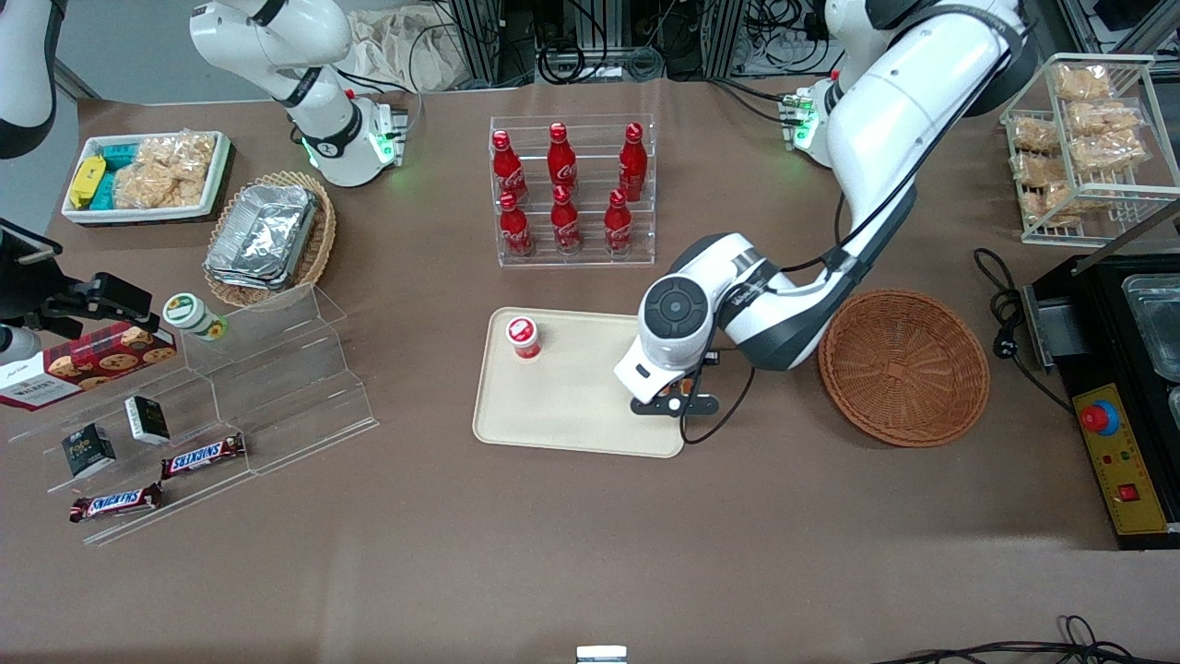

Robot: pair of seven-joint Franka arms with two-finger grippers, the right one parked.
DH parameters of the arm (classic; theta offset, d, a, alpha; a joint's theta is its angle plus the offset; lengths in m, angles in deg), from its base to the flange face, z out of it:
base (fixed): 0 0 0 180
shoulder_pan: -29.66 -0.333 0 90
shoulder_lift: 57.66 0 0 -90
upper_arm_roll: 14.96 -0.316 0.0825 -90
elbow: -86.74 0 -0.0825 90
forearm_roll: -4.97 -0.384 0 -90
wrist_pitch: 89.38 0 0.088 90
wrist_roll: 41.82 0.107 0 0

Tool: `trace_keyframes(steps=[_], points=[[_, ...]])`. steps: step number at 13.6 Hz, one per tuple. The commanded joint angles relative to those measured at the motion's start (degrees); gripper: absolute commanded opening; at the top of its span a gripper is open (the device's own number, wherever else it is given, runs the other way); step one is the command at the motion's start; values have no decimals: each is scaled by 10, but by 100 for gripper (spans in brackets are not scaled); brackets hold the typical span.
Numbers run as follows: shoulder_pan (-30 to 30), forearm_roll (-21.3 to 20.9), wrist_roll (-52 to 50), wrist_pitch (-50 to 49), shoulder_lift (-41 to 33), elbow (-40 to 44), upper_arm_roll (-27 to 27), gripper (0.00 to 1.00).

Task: Place sandwich from basket to tray
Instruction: 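Lower the sandwich onto the cream tray beside the red cup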

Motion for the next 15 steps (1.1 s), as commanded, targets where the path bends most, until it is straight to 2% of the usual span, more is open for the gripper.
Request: trace_keyframes(steps=[1, 3, 4, 5, 6, 8, 12, 15], points=[[23, -27, -18, -6, 42, 49, -7, 22], [41, -27, -25, 3, 49, 67, -24, 38], [44, -26, -32, 4, 51, 75, -29, 52], [45, -26, -37, 4, 50, 76, -29, 72], [44, -26, -43, 3, 47, 76, -29, 100], [38, -23, -71, -6, 26, 77, -29, 100], [19, -13, -127, -83, -67, 75, -27, 100], [-30, 56, -114, -134, -147, 68, -26, 100]])
